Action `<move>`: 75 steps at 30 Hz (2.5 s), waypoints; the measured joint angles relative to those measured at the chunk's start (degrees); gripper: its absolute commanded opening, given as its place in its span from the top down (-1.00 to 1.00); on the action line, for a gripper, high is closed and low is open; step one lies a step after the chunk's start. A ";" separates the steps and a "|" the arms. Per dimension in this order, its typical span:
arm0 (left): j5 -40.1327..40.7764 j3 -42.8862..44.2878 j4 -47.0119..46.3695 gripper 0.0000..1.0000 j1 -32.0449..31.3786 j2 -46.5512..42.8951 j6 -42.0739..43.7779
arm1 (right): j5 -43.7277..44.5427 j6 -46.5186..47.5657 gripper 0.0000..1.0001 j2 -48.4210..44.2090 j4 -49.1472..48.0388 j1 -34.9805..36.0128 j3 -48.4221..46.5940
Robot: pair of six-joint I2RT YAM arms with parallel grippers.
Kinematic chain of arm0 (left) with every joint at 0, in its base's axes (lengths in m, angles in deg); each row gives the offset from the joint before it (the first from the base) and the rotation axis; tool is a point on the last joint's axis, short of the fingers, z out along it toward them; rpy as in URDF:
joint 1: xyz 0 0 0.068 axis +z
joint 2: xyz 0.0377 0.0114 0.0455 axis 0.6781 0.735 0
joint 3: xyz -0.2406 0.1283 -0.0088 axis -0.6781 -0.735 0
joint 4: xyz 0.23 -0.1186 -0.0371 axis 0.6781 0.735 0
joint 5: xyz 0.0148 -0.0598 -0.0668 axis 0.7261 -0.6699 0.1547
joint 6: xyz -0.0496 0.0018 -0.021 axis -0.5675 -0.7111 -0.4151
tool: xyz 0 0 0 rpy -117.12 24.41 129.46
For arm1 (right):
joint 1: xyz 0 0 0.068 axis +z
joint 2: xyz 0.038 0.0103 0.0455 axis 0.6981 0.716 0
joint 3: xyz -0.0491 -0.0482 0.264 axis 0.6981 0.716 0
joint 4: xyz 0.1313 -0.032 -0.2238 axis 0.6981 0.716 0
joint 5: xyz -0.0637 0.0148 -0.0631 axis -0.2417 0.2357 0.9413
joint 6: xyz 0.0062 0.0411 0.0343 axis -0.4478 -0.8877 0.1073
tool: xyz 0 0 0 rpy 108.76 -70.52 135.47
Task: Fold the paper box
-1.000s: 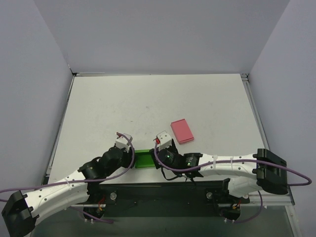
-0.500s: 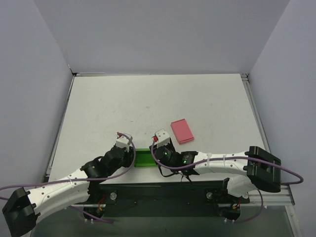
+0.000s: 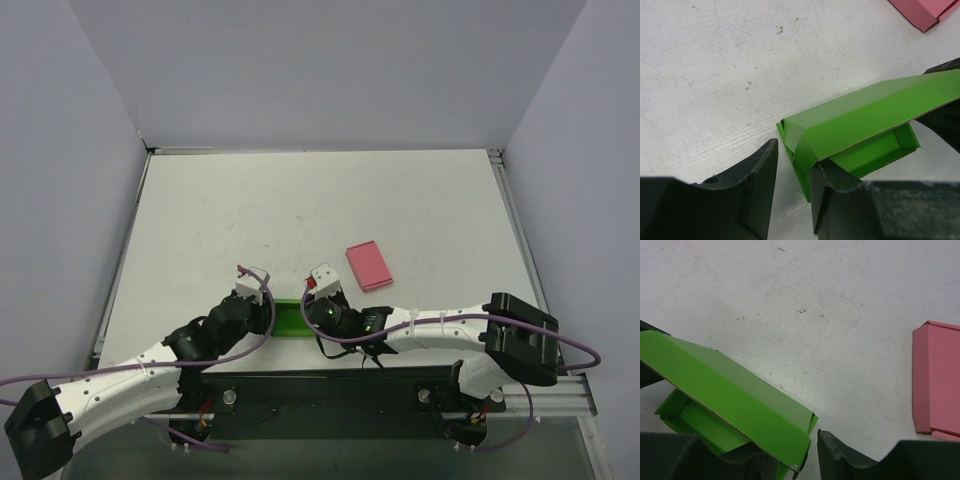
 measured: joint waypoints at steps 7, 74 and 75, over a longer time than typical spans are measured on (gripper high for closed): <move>0.00 0.00 -2.89 0.32 0.00 2.45 1.75 | -0.02 -0.07 0.59 0.48 -1.09 -0.07 0.00; 31.67 -3.82 -20.46 0.89 -16.90 18.16 -10.01 | 6.73 -12.39 1.00 5.88 6.88 0.46 -6.97; 32.15 -3.82 -20.50 0.89 -17.16 18.36 -10.25 | 6.73 -12.52 1.00 5.90 6.97 0.46 -7.10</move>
